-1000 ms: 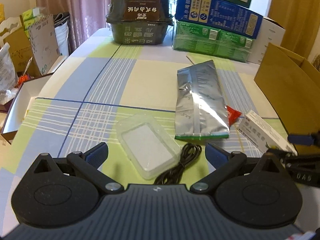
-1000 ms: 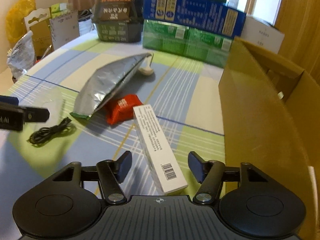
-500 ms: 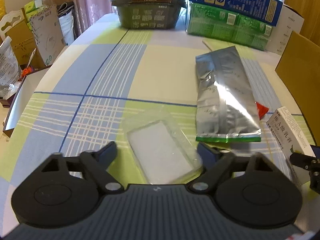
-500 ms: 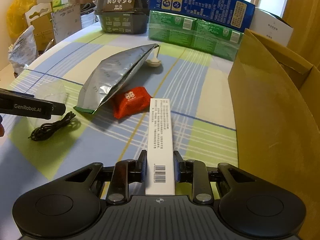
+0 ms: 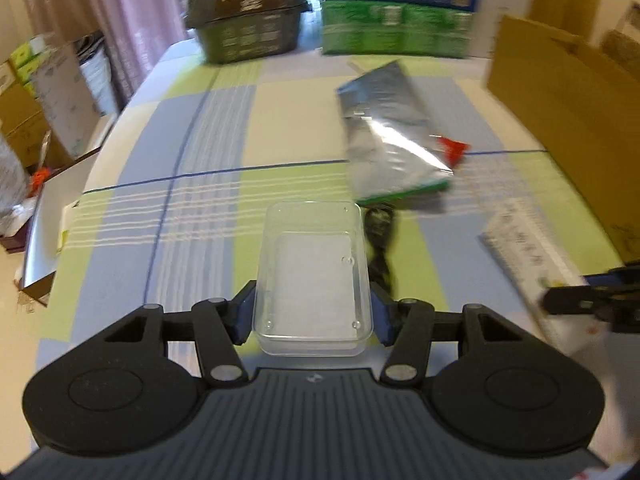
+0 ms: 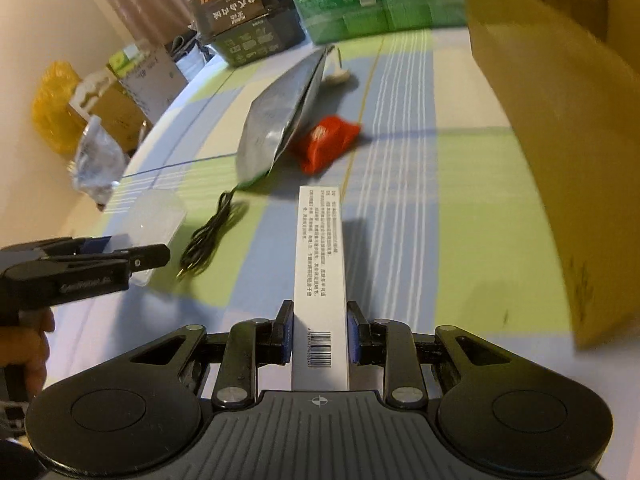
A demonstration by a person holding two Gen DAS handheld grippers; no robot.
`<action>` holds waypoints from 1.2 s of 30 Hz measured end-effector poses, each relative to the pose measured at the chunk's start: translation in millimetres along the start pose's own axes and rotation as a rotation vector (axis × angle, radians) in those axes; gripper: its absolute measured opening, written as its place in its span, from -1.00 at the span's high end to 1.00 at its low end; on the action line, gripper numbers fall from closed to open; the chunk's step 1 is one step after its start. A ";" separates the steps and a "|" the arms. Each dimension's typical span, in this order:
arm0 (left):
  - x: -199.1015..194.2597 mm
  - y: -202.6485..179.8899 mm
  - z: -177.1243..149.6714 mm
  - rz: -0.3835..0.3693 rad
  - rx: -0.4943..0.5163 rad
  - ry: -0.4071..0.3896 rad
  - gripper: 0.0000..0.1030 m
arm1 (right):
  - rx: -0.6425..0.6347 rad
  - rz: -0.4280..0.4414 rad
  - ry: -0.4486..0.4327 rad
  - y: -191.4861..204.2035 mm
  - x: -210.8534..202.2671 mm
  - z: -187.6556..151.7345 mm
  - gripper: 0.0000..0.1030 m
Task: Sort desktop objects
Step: 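Grasp the slim white box with the right gripper while the left grasps the clear plastic container, then lift both held items and carry them toward the cardboard box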
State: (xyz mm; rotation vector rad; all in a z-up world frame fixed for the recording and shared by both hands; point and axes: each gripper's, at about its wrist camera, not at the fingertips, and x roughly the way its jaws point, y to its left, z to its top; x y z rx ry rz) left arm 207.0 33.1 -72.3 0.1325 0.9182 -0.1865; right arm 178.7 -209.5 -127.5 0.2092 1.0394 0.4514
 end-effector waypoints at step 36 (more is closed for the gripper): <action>11.4 -49.2 -26.4 -0.051 0.073 0.013 -0.12 | -0.441 -0.208 -0.080 31.8 16.8 -27.5 0.16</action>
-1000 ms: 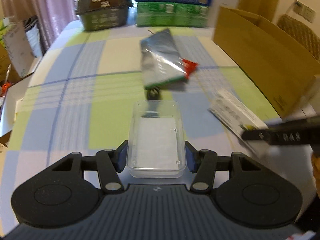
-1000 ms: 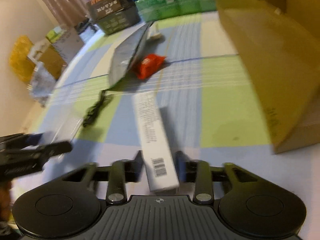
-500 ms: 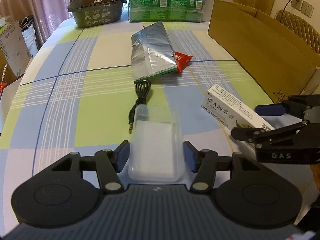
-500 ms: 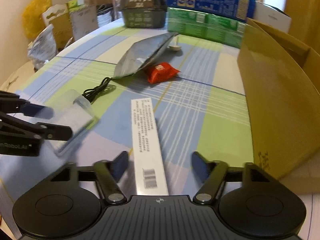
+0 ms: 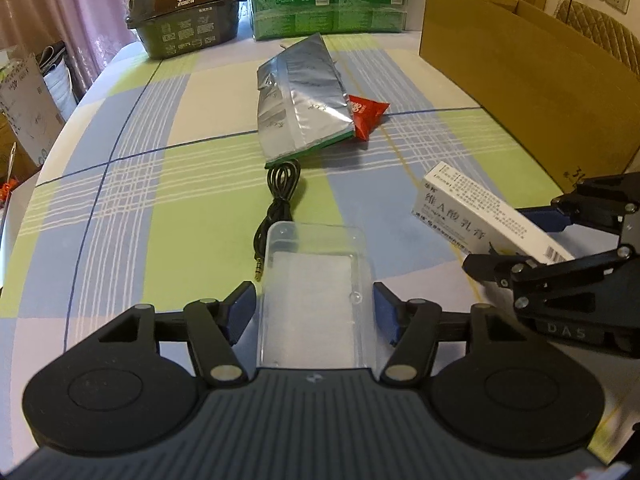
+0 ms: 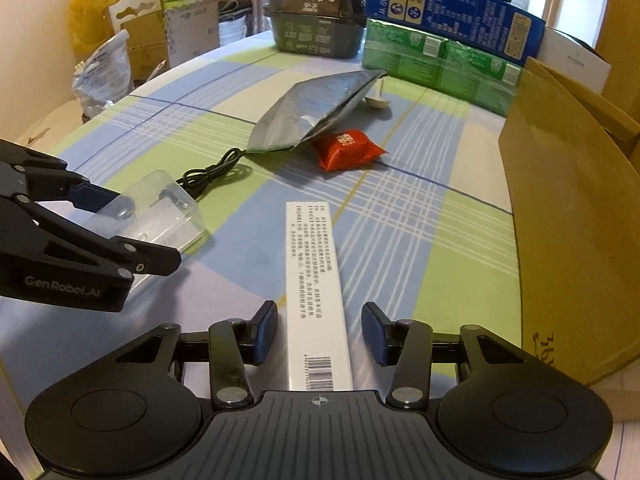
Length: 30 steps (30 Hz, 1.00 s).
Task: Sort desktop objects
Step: 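Lift both held items and carry them toward the cardboard box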
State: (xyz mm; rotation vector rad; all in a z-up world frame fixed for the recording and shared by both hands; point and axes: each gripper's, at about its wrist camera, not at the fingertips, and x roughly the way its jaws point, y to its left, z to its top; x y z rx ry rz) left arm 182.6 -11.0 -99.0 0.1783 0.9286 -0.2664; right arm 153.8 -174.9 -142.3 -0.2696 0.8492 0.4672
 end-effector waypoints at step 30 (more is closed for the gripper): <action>-10.9 -15.9 1.3 -0.024 0.037 -0.006 -0.02 | 0.135 -0.011 -0.024 -14.5 -13.3 -1.1 0.55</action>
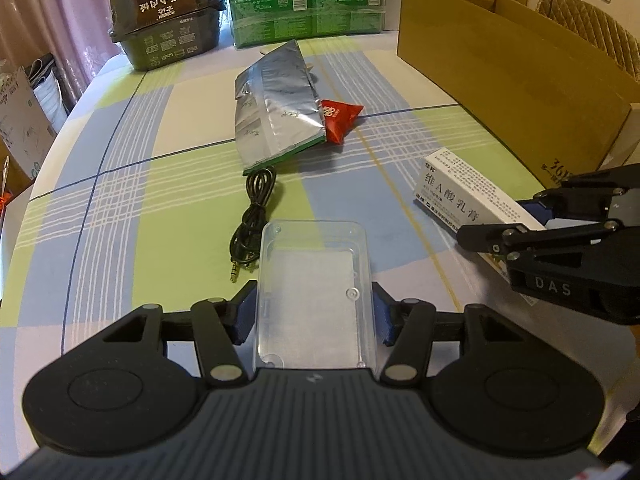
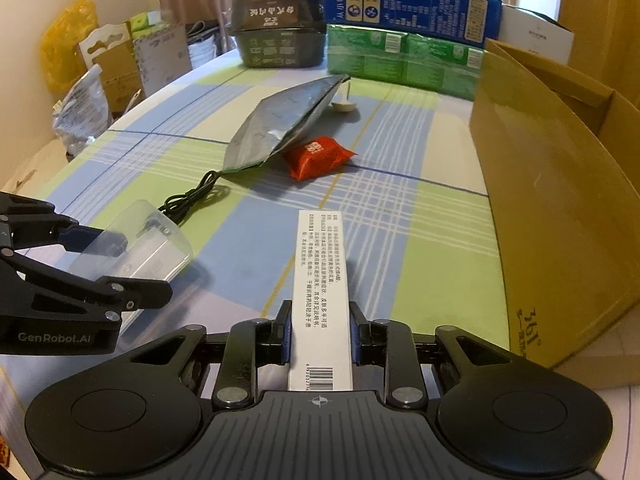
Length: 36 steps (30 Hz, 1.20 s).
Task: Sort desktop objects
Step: 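Lift both held items and carry them toward the cardboard box, then lower the clear container and slim white box over the cardboard box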
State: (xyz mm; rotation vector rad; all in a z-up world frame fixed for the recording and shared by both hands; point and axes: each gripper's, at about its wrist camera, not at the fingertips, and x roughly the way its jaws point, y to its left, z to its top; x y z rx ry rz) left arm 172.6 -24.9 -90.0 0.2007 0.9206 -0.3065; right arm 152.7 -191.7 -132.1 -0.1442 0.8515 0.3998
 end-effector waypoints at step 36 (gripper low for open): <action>-75.6 -42.1 34.9 -0.057 -0.149 -0.123 -0.02 | 0.110 -0.088 -0.058 -25.7 -101.1 14.0 0.55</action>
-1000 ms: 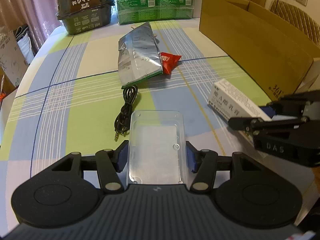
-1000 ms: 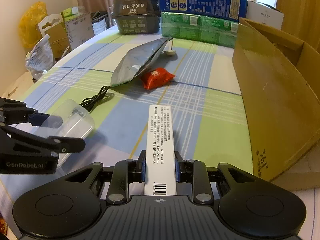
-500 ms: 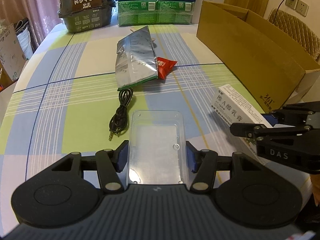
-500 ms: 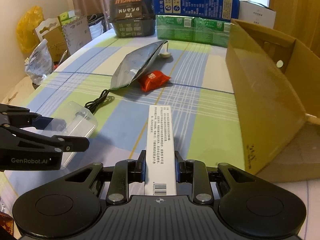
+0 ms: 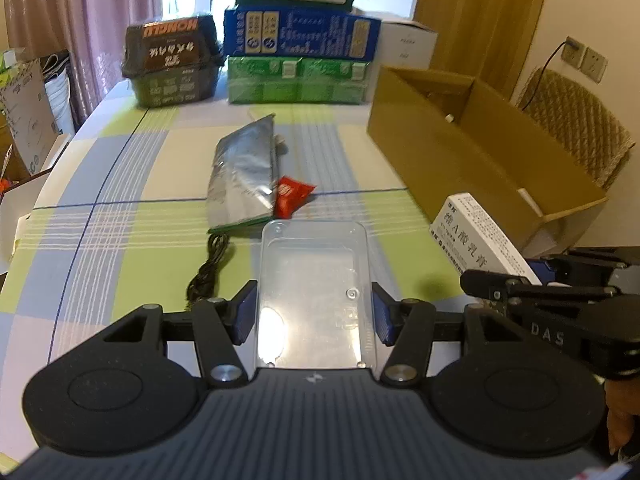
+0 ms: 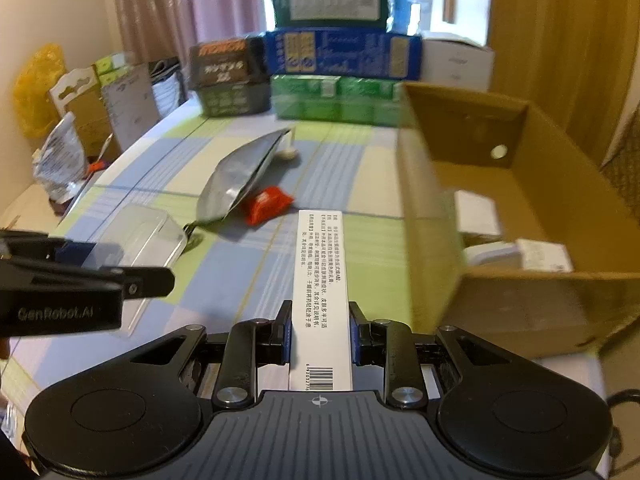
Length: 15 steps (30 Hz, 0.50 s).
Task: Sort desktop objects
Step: 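Lower the clear container and slim white box over the cardboard box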
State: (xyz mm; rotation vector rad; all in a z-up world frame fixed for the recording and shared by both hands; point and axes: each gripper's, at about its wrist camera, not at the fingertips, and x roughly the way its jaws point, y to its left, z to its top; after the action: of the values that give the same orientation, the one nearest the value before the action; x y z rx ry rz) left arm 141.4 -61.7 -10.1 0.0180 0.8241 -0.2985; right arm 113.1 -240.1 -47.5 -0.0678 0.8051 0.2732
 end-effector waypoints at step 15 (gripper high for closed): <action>-39.9 -64.1 15.3 -0.016 0.090 -0.049 -0.02 | 0.062 -0.037 -0.091 -35.5 -69.7 10.5 0.55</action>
State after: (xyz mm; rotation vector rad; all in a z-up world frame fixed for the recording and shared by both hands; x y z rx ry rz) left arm 109.6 -114.9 35.6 0.0882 0.7617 -0.3500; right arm 83.9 -287.6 8.5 -0.0116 0.7209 0.2144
